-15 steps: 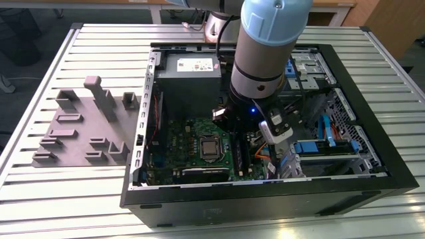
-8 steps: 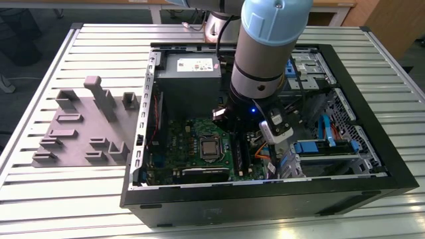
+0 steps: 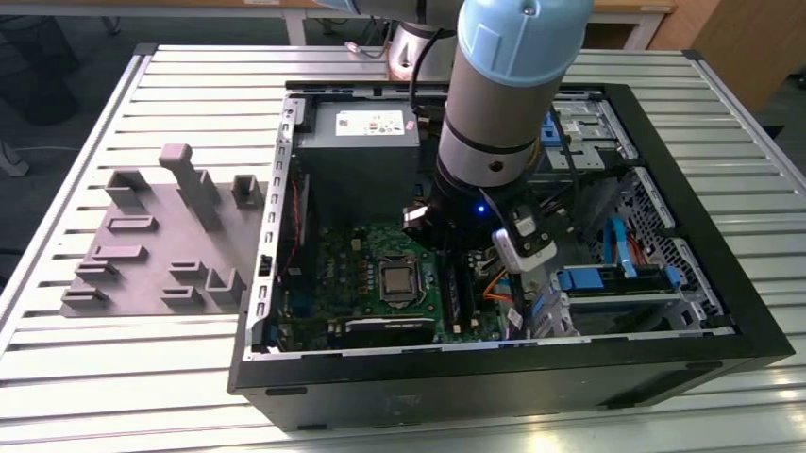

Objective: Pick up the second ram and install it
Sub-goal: 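Insert the second ram into the second slot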

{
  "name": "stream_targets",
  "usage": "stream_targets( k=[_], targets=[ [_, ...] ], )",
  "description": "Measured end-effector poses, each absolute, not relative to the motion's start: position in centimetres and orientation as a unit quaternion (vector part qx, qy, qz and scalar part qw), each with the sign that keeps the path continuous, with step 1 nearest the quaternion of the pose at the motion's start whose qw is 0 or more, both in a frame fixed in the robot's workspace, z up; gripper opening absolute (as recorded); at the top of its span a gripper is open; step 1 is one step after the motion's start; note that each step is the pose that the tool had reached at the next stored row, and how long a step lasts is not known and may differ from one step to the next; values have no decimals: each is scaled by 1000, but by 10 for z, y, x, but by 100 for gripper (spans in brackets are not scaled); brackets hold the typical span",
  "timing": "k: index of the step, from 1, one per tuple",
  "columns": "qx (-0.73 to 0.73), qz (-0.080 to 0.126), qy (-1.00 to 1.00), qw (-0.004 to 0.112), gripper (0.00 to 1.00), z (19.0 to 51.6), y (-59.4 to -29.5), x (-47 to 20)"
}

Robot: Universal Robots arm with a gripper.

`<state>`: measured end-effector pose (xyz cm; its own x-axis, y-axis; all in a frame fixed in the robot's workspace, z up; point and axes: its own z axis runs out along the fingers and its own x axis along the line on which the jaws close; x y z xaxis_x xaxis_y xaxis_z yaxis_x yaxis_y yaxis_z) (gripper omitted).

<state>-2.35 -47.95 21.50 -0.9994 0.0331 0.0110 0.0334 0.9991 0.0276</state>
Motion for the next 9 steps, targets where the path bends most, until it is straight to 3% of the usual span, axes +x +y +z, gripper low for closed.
stream_targets(
  k=[9],
  targets=[
    [-17,-14,-1000,5,14,211,-480,-24]
  ],
)
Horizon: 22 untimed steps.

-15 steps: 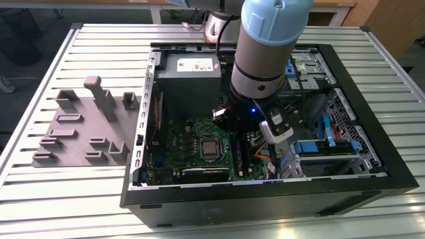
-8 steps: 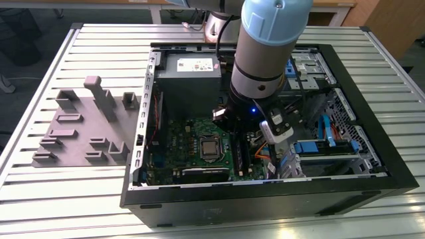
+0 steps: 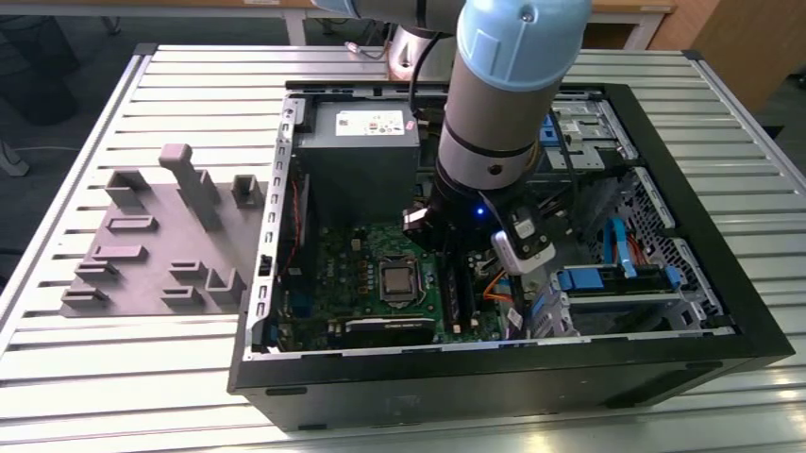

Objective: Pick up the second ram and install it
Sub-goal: 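Insert the second ram into the second slot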

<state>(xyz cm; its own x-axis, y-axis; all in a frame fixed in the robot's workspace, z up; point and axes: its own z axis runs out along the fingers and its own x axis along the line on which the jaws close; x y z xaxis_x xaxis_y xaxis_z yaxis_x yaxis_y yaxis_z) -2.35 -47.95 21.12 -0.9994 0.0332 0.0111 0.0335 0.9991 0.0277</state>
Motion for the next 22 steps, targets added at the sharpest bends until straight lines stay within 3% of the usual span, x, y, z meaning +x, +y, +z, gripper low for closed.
stream_targets(
  k=[22],
  targets=[
    [-9,-16,-1000,5,14,212,-480,-23]
  ],
)
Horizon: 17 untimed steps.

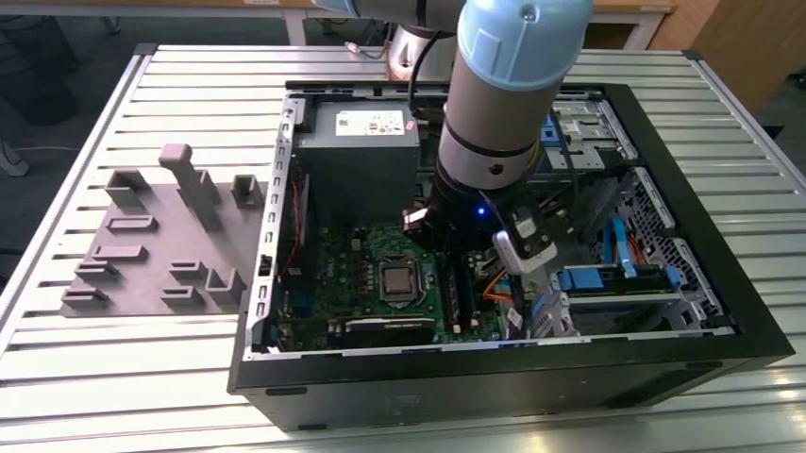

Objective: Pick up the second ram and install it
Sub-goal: 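Insert the second ram into the second slot, then press down the second ram until it locks into place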

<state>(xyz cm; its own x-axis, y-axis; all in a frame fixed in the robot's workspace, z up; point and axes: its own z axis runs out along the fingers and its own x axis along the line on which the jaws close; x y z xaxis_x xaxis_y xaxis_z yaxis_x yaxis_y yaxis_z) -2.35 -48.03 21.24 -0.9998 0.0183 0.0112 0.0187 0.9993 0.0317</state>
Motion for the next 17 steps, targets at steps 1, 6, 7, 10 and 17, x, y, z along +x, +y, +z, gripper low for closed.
stream_targets(
  k=[1,6,7,10,17],
  targets=[
    [-9,-16,-1000,5,14,212,-480,-23],
    [-9,-16,-1000,6,14,210,-480,-24],
    [-9,-16,-1000,6,14,210,-480,-24],
    [-9,-16,-1000,5,14,211,-480,-23],
    [-5,-16,-1000,6,14,212,-480,-24]
  ],
)
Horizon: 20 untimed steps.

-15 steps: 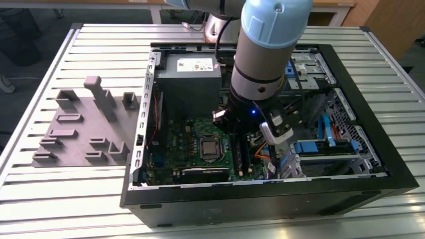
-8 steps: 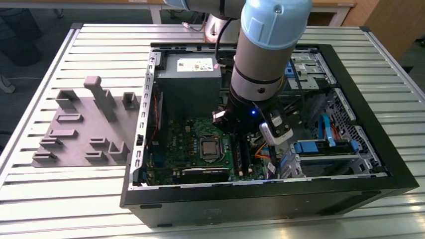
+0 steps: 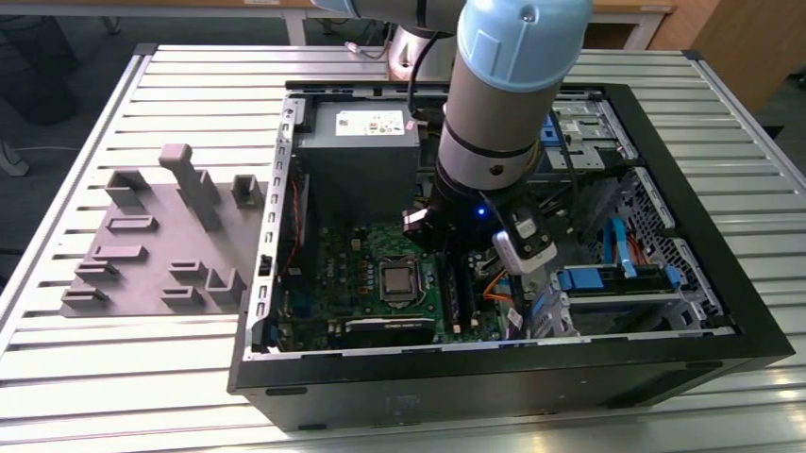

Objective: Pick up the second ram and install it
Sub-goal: 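Press down the second ram until it locks into place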

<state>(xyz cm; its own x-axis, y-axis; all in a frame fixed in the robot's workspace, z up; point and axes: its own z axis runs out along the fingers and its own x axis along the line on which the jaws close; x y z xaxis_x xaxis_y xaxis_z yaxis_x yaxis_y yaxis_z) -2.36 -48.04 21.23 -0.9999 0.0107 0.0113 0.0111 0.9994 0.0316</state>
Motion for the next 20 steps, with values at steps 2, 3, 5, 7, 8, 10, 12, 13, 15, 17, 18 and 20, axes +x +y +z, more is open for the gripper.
stream_targets(
  k=[2,3,5,7,8,10,12,13,15,17,18,20],
  targets=[
    [-5,-16,-1000,6,14,212,-480,-24],
    [-4,-16,-1000,6,14,212,-480,-24],
    [-4,-16,-1000,6,14,212,-480,-24],
    [-4,-16,-1000,6,14,212,-480,-24],
    [-4,-16,-1000,6,14,211,-480,-24],
    [-4,-16,-1000,6,14,211,-480,-24],
    [-4,-16,-1000,6,14,210,-480,-24],
    [-4,-16,-1000,6,14,210,-480,-24],
    [-4,-16,-1000,6,14,210,-480,-24],
    [-4,-16,-1000,6,14,211,-480,-24],
    [-4,-16,-1000,6,14,212,-480,-24],
    [-4,-16,-1000,6,14,213,-480,-24]
  ],
)
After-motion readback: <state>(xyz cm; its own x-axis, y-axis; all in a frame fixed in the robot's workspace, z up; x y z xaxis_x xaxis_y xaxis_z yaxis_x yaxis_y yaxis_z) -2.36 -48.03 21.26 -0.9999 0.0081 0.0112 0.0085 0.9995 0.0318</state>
